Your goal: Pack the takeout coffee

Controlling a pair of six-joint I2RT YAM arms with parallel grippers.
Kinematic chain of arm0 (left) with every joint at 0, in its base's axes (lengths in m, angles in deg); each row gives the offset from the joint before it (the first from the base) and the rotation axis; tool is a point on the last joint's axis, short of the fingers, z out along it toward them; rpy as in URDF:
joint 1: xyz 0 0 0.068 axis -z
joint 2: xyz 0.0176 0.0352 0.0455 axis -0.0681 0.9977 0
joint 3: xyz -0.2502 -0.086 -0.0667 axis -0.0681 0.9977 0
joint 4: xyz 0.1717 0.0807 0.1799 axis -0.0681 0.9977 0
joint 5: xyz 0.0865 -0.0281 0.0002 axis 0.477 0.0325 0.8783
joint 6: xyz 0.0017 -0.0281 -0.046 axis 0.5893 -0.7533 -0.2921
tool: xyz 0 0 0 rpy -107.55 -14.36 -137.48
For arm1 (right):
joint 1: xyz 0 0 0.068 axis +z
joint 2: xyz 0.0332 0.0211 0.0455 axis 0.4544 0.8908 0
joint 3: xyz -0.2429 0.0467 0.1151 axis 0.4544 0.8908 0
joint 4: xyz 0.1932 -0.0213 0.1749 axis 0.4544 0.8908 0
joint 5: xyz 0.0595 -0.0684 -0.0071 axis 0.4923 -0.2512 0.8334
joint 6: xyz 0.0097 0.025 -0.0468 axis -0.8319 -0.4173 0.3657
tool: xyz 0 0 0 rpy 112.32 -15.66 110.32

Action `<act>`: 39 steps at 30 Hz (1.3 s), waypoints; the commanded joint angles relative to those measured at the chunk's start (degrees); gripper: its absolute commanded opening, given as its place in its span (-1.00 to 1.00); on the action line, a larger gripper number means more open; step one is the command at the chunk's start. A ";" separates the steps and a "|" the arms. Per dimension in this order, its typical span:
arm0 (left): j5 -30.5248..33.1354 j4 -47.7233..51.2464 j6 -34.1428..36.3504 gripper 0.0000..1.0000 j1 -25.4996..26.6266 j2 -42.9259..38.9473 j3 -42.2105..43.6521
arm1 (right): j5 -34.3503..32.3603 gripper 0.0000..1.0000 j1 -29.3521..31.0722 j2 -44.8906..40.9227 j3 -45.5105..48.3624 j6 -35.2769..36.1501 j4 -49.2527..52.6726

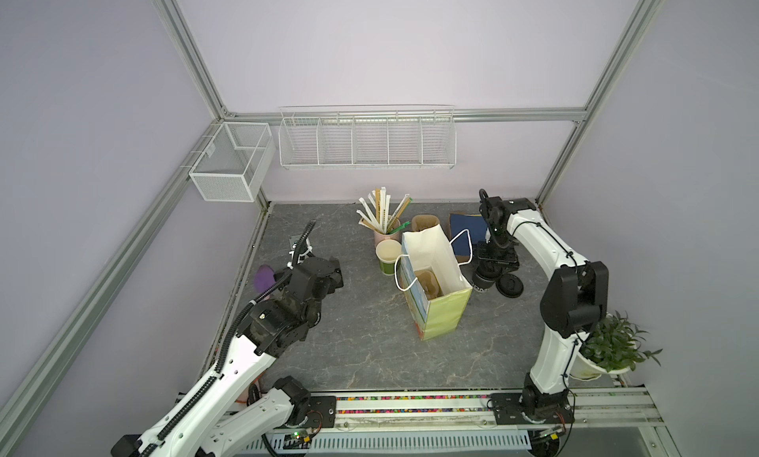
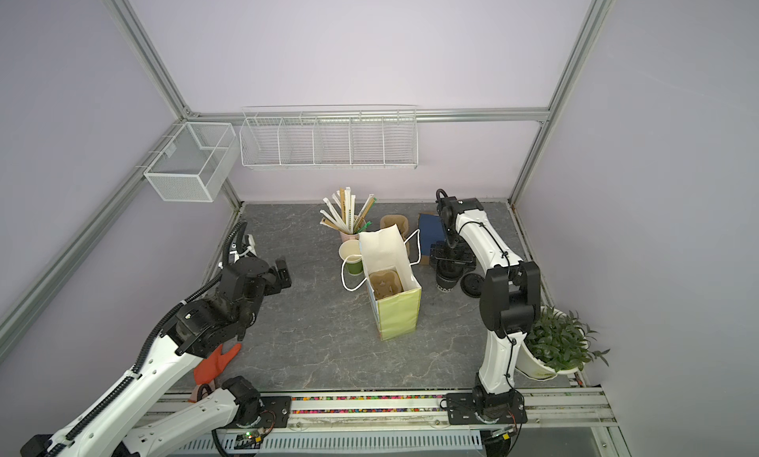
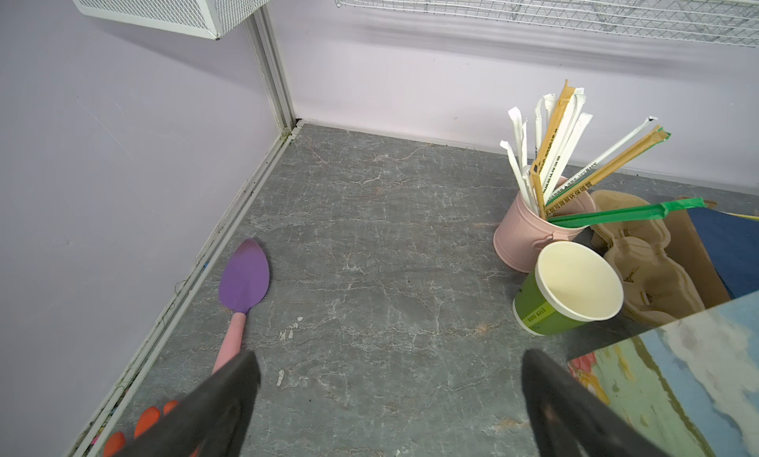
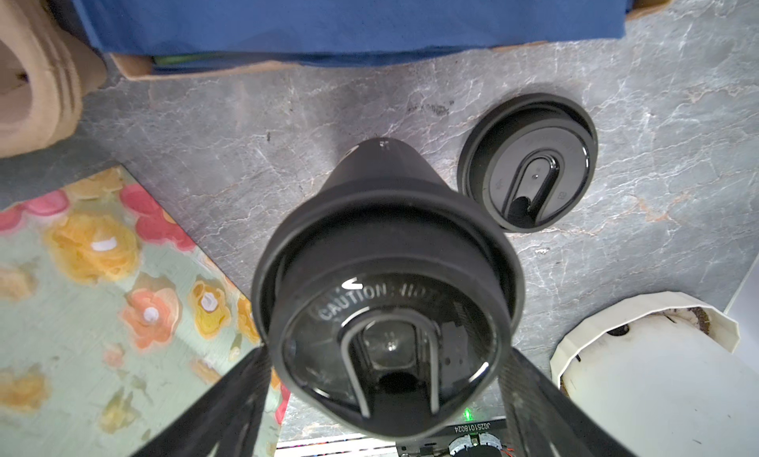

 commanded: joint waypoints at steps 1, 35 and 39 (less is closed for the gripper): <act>1.10 0.26 0.69 0.99 -0.24 -0.42 0.59 | 0.36 0.78 -0.35 -0.67 0.15 0.94 -0.63; 0.84 0.19 1.09 0.99 -0.24 0.27 0.65 | 1.26 0.82 -4.05 -0.27 -2.51 1.49 -0.93; 0.66 0.19 1.04 0.99 -0.24 0.34 0.65 | 1.26 0.72 -4.03 0.00 -2.89 1.49 -1.21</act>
